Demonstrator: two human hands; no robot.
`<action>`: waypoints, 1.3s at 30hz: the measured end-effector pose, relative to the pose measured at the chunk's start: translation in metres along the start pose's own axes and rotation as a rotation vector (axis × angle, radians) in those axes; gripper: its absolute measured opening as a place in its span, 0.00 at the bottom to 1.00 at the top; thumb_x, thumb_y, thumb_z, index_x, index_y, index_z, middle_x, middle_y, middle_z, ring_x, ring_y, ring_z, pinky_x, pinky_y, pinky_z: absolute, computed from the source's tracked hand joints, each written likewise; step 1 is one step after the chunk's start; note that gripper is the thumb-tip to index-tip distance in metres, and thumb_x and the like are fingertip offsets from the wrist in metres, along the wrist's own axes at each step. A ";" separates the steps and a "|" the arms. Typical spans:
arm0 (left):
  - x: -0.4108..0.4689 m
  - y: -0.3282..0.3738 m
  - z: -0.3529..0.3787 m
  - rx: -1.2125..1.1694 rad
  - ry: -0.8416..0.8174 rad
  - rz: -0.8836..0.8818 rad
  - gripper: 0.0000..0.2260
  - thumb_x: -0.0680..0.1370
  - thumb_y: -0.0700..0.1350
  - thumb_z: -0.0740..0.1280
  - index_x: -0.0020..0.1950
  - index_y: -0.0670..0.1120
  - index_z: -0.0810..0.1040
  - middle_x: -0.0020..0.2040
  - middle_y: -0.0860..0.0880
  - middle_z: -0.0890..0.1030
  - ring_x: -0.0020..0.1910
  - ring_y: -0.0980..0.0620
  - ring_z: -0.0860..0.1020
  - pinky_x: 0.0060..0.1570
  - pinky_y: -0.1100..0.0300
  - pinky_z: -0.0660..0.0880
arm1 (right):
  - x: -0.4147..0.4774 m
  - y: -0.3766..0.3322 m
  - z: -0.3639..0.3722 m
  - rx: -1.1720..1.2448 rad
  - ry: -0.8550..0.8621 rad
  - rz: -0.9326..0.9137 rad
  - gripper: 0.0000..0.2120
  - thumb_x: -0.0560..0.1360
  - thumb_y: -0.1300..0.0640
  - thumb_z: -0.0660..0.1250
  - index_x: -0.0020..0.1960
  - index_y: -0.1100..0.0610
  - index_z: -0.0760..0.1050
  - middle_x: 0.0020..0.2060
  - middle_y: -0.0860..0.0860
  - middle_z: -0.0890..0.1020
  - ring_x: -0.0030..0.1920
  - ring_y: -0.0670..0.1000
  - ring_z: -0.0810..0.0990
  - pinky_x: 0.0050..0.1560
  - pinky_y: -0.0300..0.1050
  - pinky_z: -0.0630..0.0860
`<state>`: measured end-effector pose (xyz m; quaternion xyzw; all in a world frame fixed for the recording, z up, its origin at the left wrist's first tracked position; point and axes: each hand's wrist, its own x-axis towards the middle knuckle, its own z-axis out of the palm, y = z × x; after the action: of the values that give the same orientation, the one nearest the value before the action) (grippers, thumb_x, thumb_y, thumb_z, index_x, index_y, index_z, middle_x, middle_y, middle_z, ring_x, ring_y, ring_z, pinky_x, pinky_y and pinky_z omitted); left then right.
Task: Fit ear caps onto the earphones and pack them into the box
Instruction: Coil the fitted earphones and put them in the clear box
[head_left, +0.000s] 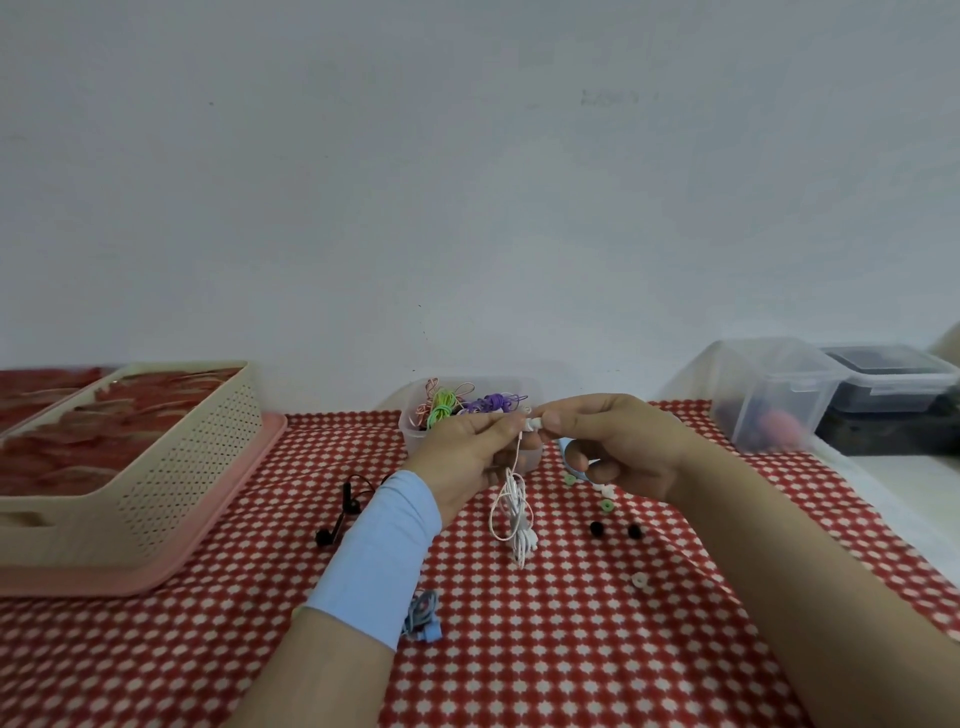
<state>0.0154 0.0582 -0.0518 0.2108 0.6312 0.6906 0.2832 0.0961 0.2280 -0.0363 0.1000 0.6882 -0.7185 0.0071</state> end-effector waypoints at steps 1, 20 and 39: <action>0.000 0.000 0.000 -0.004 0.002 -0.002 0.08 0.81 0.45 0.65 0.50 0.43 0.82 0.40 0.50 0.84 0.35 0.57 0.80 0.39 0.63 0.79 | 0.000 0.001 0.000 -0.005 0.004 -0.004 0.12 0.78 0.61 0.69 0.59 0.61 0.84 0.44 0.54 0.86 0.28 0.47 0.71 0.21 0.34 0.60; 0.003 -0.004 0.001 -0.085 -0.020 0.022 0.07 0.81 0.39 0.64 0.47 0.39 0.81 0.35 0.48 0.83 0.33 0.57 0.81 0.36 0.66 0.78 | 0.002 0.002 0.003 0.080 -0.046 0.041 0.22 0.70 0.58 0.72 0.62 0.65 0.81 0.44 0.55 0.85 0.27 0.45 0.75 0.19 0.33 0.63; 0.003 -0.003 -0.002 0.082 0.035 -0.002 0.08 0.78 0.43 0.69 0.53 0.42 0.83 0.49 0.42 0.86 0.46 0.49 0.83 0.55 0.53 0.79 | -0.009 -0.006 0.006 -0.351 0.135 -0.148 0.06 0.74 0.60 0.77 0.50 0.56 0.86 0.43 0.56 0.88 0.37 0.49 0.84 0.40 0.47 0.81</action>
<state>0.0121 0.0586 -0.0554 0.2093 0.6640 0.6676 0.2638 0.1027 0.2214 -0.0285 0.0941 0.8073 -0.5779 -0.0745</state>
